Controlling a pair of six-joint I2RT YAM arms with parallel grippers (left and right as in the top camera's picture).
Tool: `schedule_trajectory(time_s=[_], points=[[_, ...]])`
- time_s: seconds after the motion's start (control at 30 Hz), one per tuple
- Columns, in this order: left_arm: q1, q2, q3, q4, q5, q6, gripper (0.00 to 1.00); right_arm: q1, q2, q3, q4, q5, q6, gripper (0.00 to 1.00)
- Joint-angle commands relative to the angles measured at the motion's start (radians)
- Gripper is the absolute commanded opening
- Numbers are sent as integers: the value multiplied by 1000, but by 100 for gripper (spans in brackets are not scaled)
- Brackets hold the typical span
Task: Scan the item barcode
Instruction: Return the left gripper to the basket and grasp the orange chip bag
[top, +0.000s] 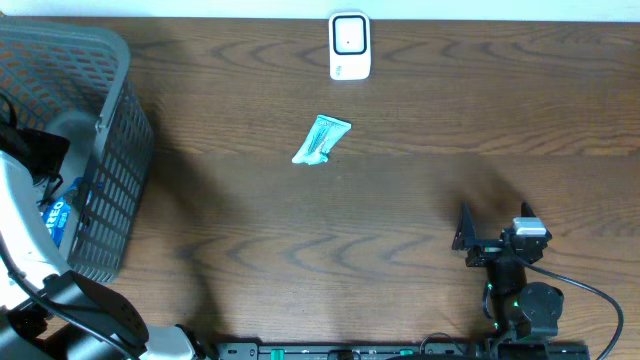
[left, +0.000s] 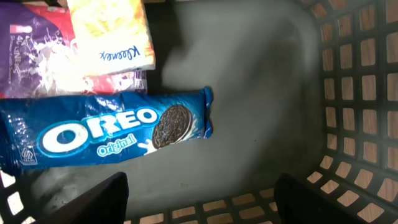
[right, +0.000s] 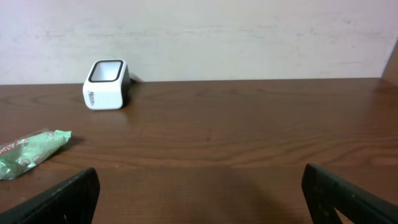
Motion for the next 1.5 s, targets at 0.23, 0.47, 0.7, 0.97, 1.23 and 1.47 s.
schedule_trajectory(time_s=[0.23, 0.47, 0.7, 0.97, 1.23, 1.47], points=[[8, -1, 3, 10, -175, -6, 75, -13, -5, -2, -4, -2, -11, 99], [8, 10, 3, 55, -255, -6, 75, -13, -5, -2, -4, -2, -11, 99], [11, 125, 2, 30, -316, -5, 75, -13, -5, -2, -4, -2, -11, 99], [11, 233, 2, 77, -351, -4, 75, -13, -5, -2, -4, -2, -11, 99], [11, 246, 2, 155, -354, -2, 75, -13, -5, -2, -4, -2, -11, 99], [11, 254, -4, 166, -439, -2, 70, -13, -5, -2, -4, -2, -11, 99]])
